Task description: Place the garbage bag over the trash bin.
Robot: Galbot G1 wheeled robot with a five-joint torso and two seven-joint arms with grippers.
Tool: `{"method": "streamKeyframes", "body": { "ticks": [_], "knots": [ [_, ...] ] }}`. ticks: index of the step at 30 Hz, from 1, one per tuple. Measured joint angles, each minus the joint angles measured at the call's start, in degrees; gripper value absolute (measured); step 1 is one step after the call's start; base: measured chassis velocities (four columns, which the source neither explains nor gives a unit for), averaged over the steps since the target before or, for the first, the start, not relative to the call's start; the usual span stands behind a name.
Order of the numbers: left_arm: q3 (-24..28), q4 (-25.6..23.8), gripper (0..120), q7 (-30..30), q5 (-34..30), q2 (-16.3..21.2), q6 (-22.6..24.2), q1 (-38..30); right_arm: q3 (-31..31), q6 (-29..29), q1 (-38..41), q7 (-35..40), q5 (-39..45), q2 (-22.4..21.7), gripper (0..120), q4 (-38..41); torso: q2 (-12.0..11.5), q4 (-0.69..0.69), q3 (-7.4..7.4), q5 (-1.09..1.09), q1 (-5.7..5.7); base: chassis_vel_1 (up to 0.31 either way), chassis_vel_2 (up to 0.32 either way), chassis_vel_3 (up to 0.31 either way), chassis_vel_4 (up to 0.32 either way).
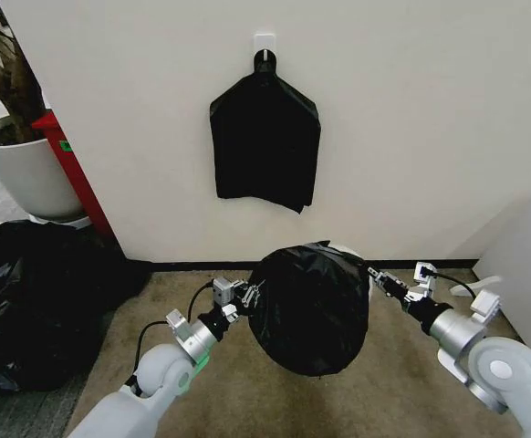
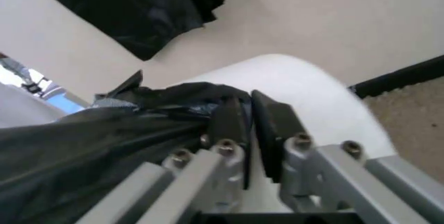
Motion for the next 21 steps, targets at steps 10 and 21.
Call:
{"method": "streamKeyframes", "body": {
  "ticks": [10, 21],
  "knots": [
    [-0.1, -1.1, 2, 0.4, -0.4, 0.2, 0.0, 0.3, -0.2, 1.1, 0.1, -2.3, -5.9, -0.5, 0, -2.9, 0.0, 0.01, 0.0, 0.0, 0.0, 0.0, 0.0, 0.0, 0.0],
    [-0.2, 0.1, 2, -4.8, -4.3, -0.7, 2.3, -0.3, 0.8, 2.3, -1.9, -2.9, -8.6, -0.7, 38, -0.6, 0.0, 0.0, 0.0, 0.0, 0.0, 0.0, 0.0, 0.0, 0.0]
  ]
}}
